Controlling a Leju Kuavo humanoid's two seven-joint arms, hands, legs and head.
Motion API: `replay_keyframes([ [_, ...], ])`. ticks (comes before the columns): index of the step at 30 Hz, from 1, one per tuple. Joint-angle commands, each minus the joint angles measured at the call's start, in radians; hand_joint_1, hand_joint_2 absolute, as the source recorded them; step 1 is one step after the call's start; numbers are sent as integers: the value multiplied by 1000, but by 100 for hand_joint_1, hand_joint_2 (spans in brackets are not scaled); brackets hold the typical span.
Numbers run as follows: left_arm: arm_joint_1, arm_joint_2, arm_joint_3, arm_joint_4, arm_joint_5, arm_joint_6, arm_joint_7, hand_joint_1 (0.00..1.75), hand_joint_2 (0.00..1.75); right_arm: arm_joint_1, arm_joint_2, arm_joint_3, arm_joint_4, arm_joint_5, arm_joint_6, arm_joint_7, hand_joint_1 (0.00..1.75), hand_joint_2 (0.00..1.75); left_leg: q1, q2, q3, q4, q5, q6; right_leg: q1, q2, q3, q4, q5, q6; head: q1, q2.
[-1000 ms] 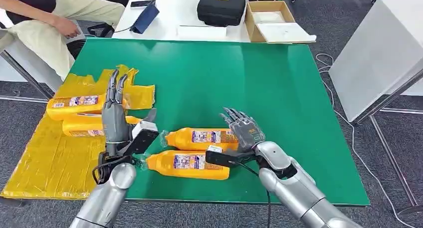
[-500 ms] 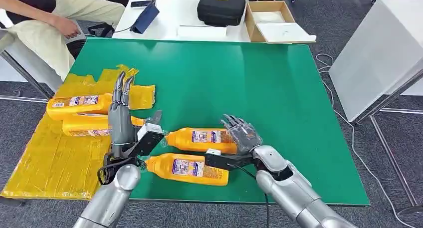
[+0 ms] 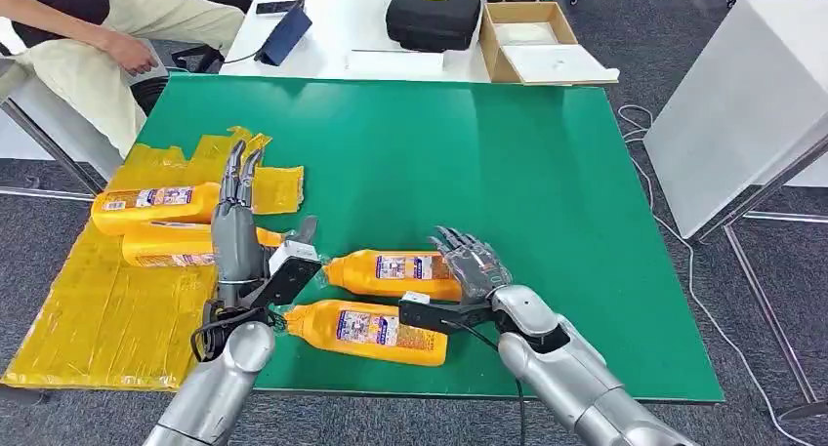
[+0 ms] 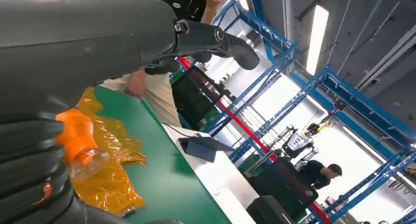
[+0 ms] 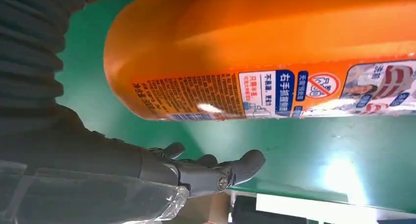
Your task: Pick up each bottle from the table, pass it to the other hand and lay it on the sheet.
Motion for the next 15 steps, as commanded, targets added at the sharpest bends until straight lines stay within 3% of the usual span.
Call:
replay_keyframes([
  [1, -23, 1, -10, 64, 2, 1, 4, 0, 175, -39, 16, 16, 63, -3, 0, -3, 0, 175, 1, 0, 6, -1, -2, -4, 1, -1, 6, -1, -2, -3, 0, 0],
  [7, -38, -4, -4, 78, 15, 0, -3, 0, 175, -71, 84, 23, 153, 6, -9, -3, 0, 175, 1, 2, 8, -1, -3, -5, 1, 1, 7, -1, -2, -4, 0, 0],
  [8, -38, -4, -4, 78, 15, 0, -3, 0, 175, -71, 84, 23, 153, 6, -9, -3, 0, 175, 0, 1, 3, -1, -1, -2, 0, 0, 2, 0, 0, -2, 0, 0],
  [12, -43, -6, -6, 88, 27, 6, -14, 0, 175, -98, 122, 20, 227, -4, 8, -10, 0, 175, 1, 1, 10, -1, -3, -6, 1, 0, 9, -1, -3, -5, 0, 0],
  [13, -52, -9, -13, 93, 46, 2, -28, 0, 175, -120, 146, 15, 290, -21, 55, 5, 0, 175, 0, 1, 4, 0, -1, -3, 1, 0, 3, 0, -1, -2, 0, 0],
  [15, -82, -16, -25, 118, 59, -7, -25, 0, 175, -145, 172, 9, 363, -36, 81, 6, 0, 175, 0, 1, 5, 0, -1, -3, 1, -1, 4, 0, -1, -3, 0, 0],
])
